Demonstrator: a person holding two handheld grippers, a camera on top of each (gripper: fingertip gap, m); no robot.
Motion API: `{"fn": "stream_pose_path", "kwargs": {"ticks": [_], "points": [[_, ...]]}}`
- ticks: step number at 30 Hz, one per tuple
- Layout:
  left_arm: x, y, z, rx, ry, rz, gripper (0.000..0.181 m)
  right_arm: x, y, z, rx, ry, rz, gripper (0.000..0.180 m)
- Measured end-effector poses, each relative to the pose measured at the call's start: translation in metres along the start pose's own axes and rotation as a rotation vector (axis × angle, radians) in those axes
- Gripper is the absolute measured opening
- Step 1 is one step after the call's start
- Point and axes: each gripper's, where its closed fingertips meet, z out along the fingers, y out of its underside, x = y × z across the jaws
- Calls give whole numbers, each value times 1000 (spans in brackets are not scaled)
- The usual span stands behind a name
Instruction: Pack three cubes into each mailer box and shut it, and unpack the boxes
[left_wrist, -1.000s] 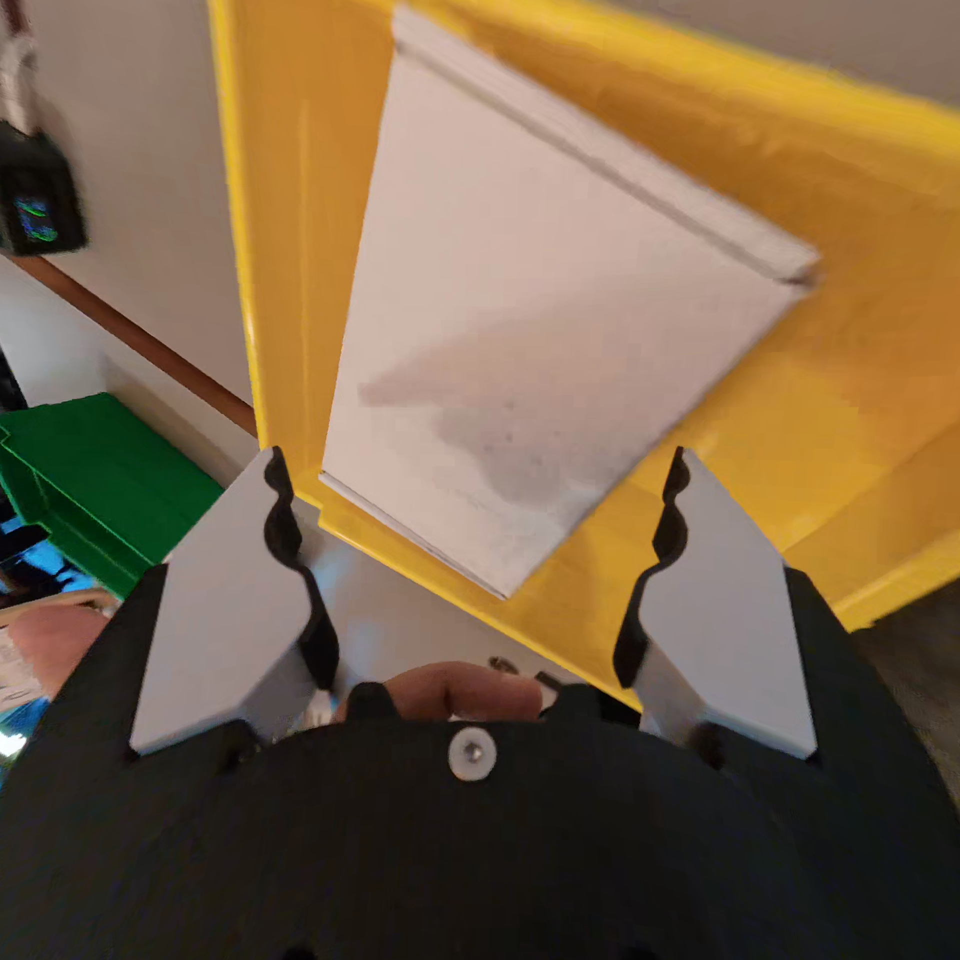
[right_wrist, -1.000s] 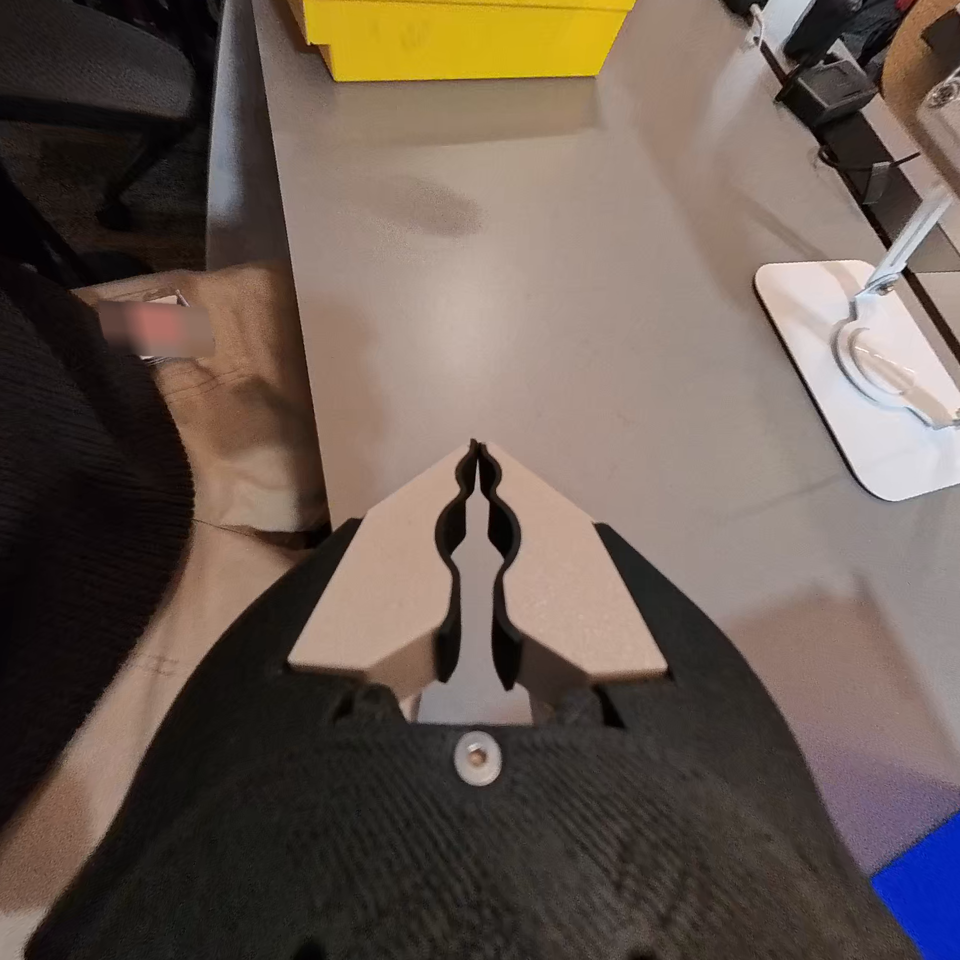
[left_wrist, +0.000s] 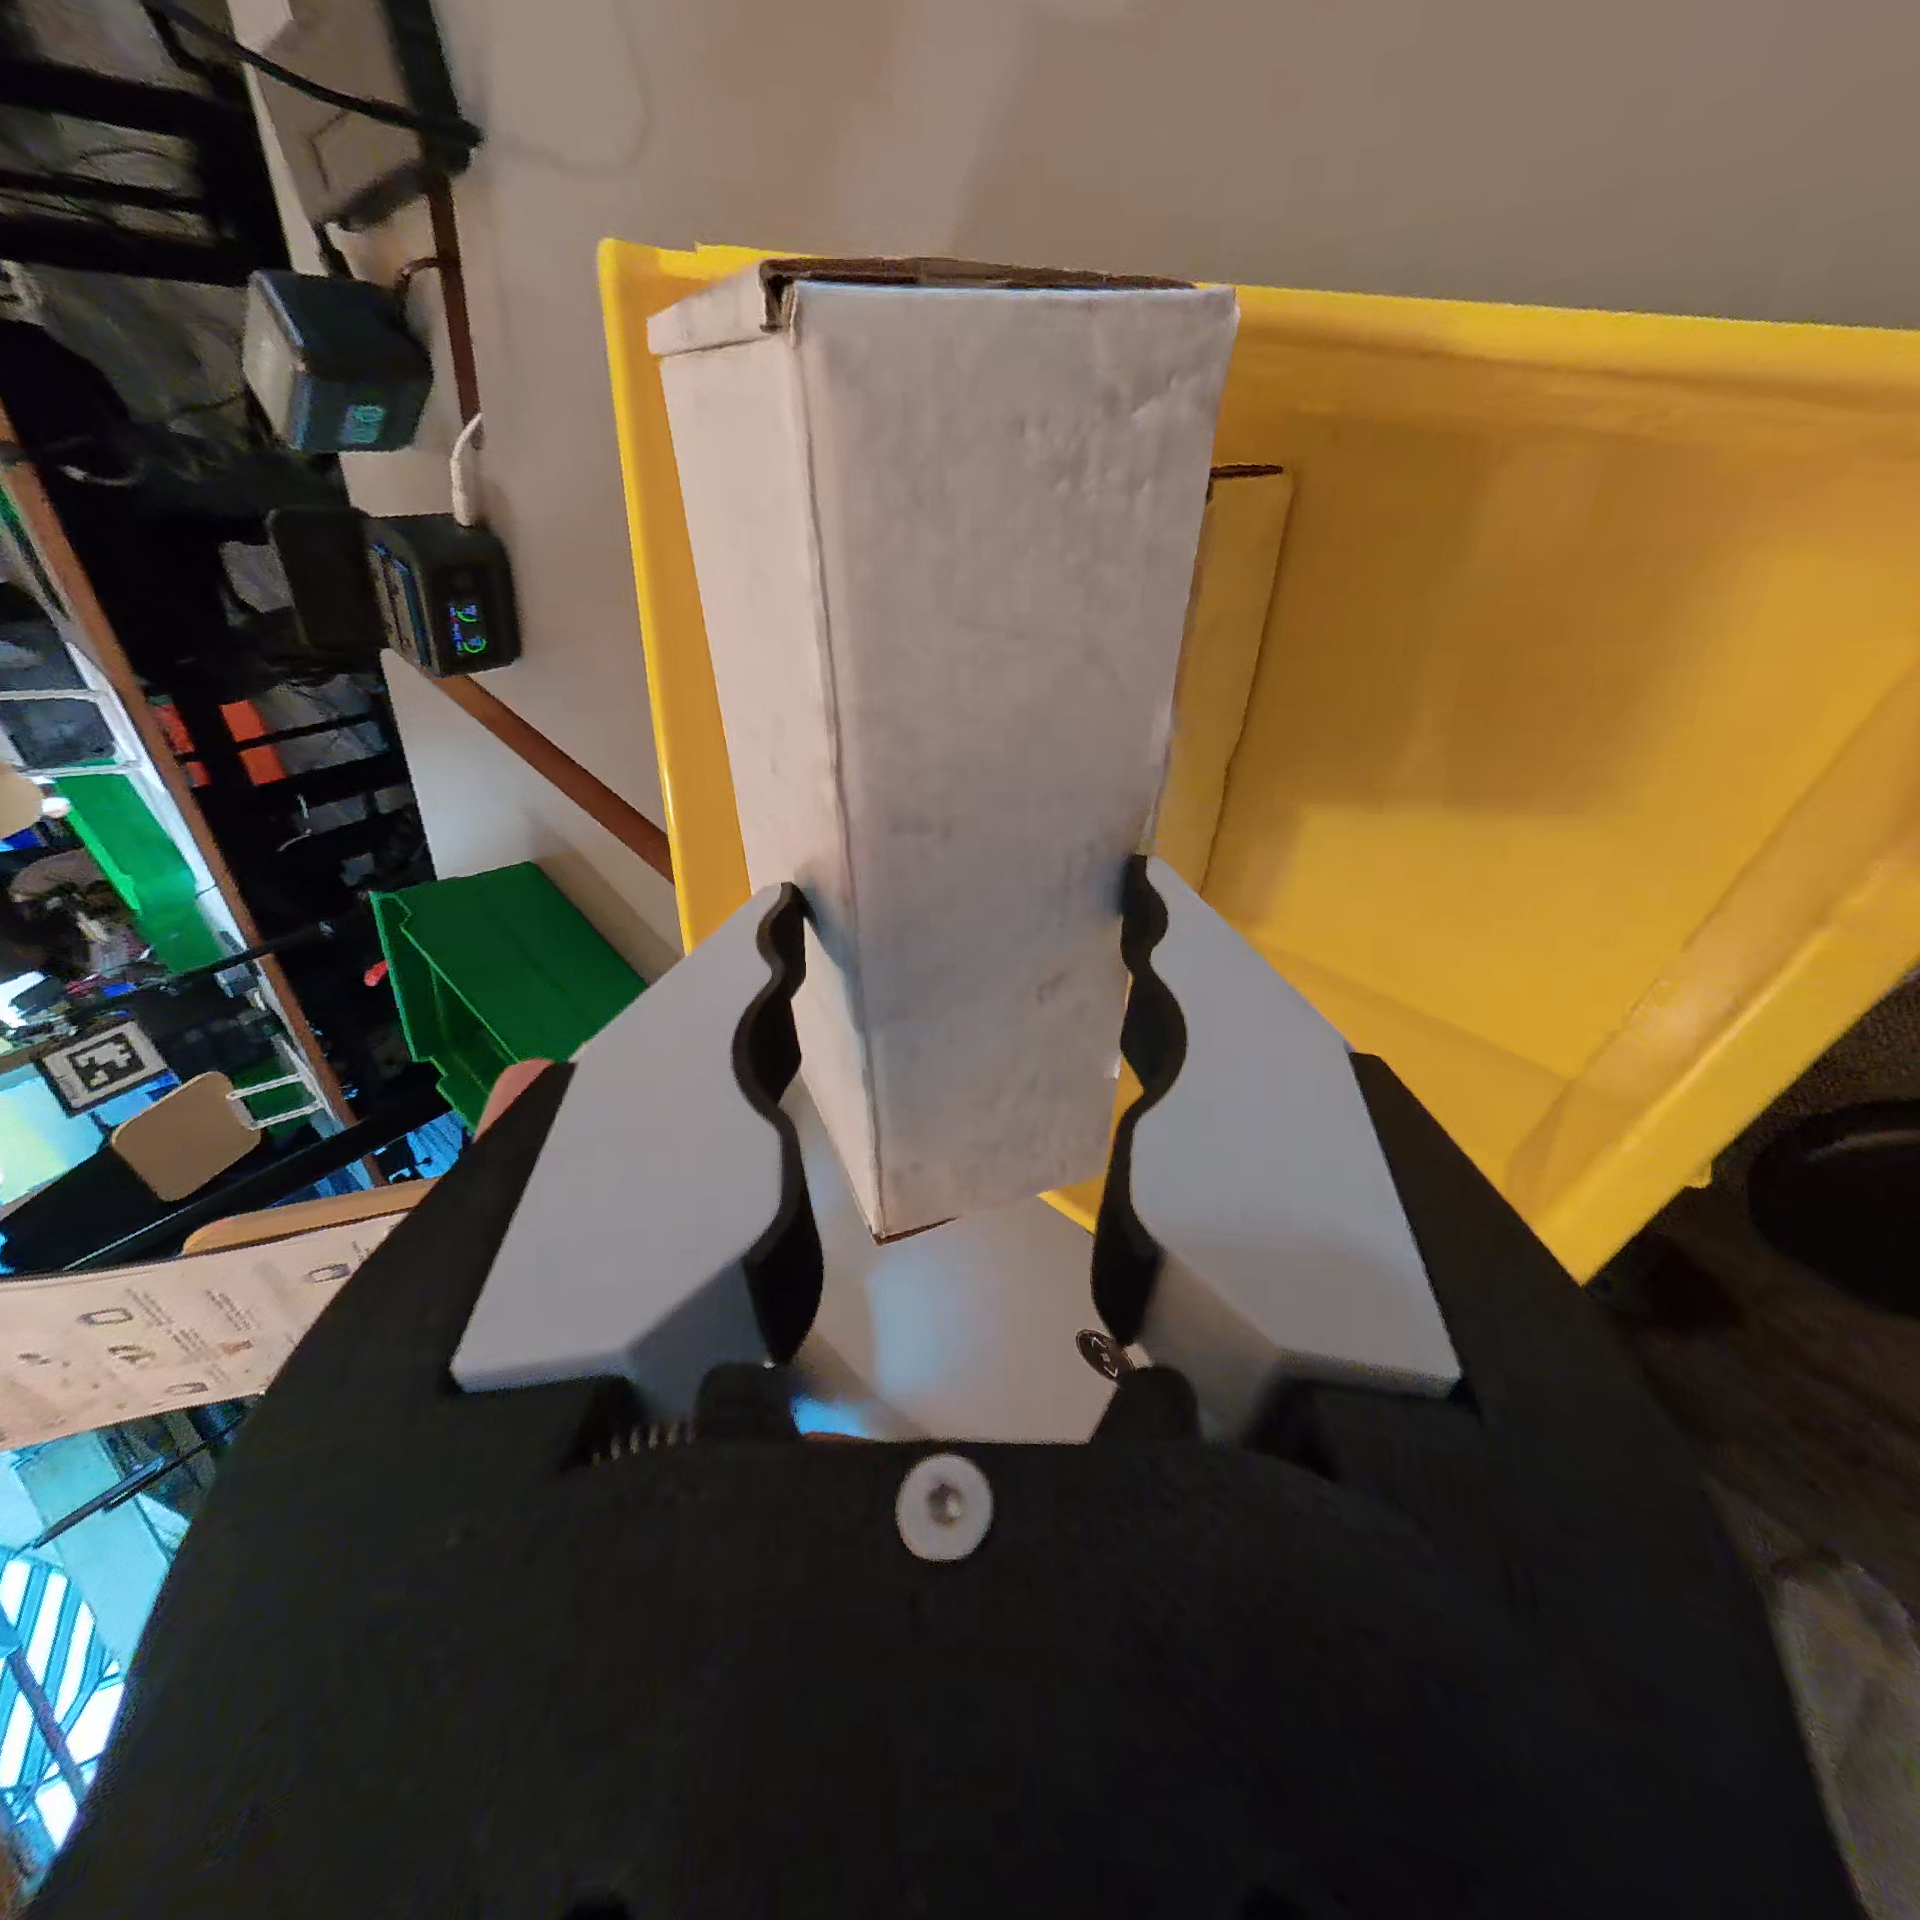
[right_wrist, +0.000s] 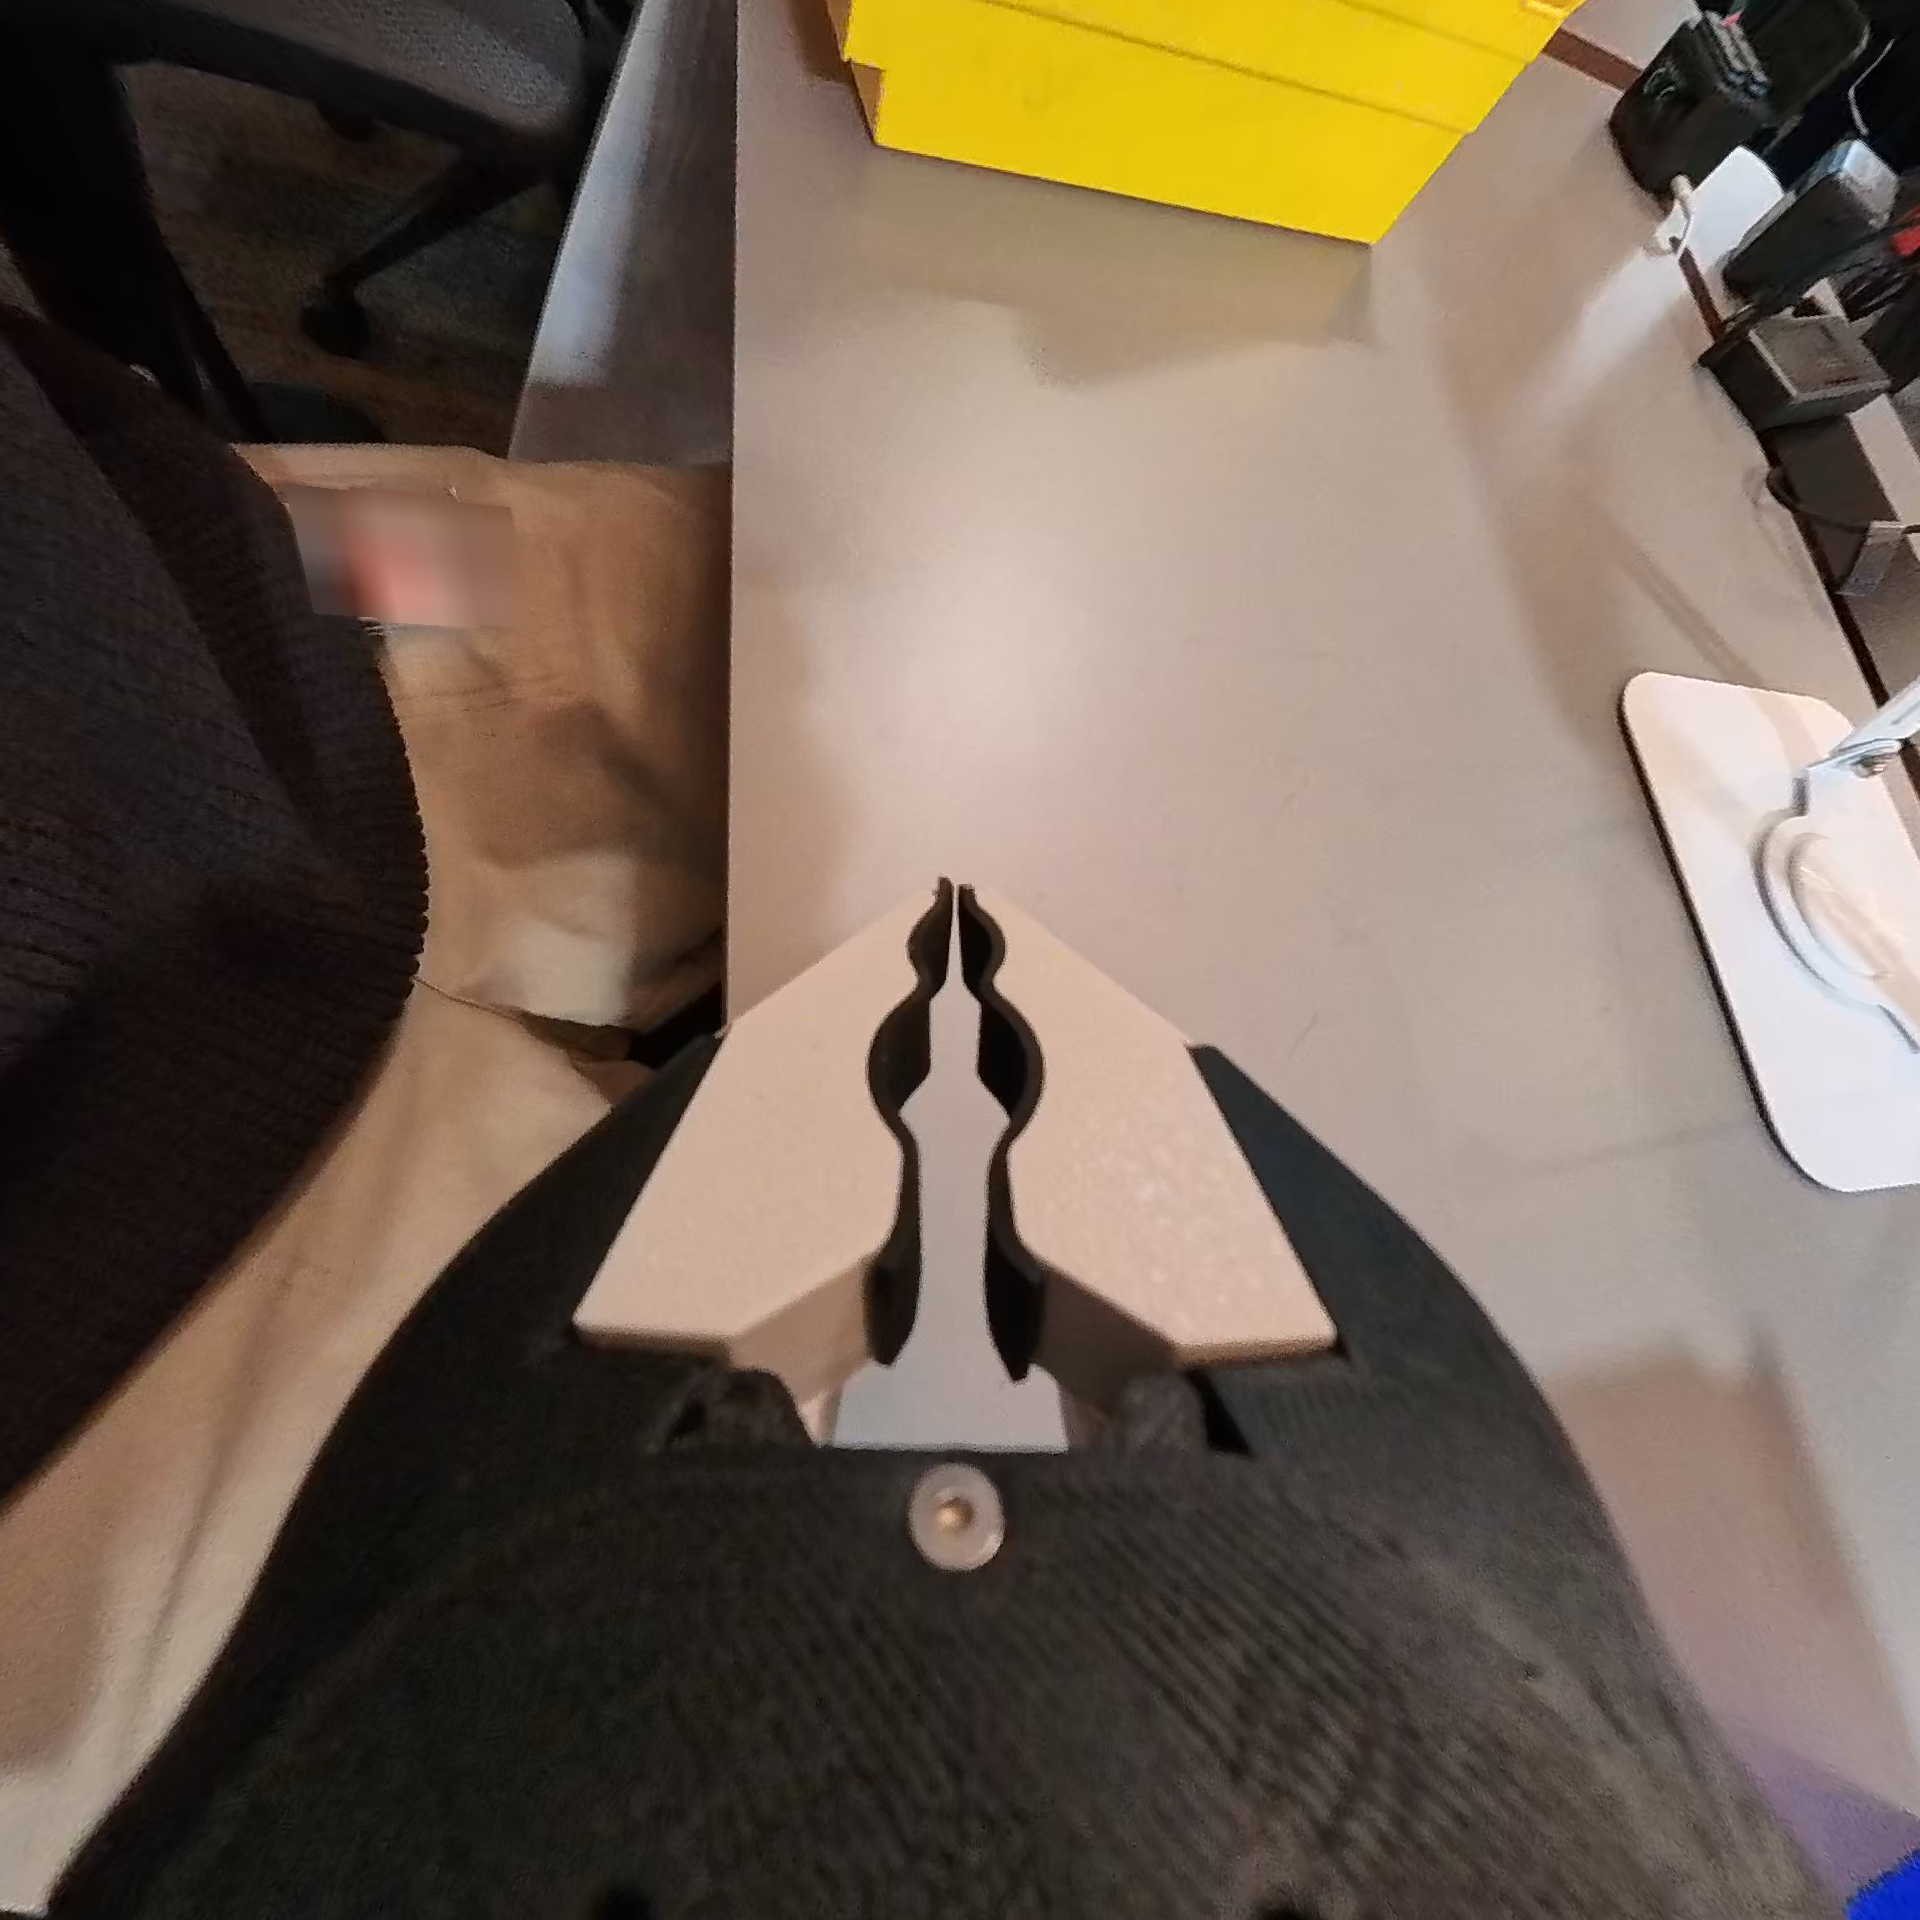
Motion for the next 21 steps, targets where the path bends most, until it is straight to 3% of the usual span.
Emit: {"fn": "stream_pose_path", "kwargs": {"ticks": [7,11,13,16,21], "points": [[1,-19,-43,57,-73,29,60,8,-7,-1,11,79,10,0],[13,-76,-70,178,-94,119,60,53,-22,-12,233,455,66,2],[30,-113,-80,257,-78,171,59,50,-25,-11,313,480,83,12],[61,-172,-87,390,-58,243,59,48,-28,-4,279,516,17,25],[122,-257,-74,542,50,339,58,54,-32,-3,271,575,-19,78]]}}
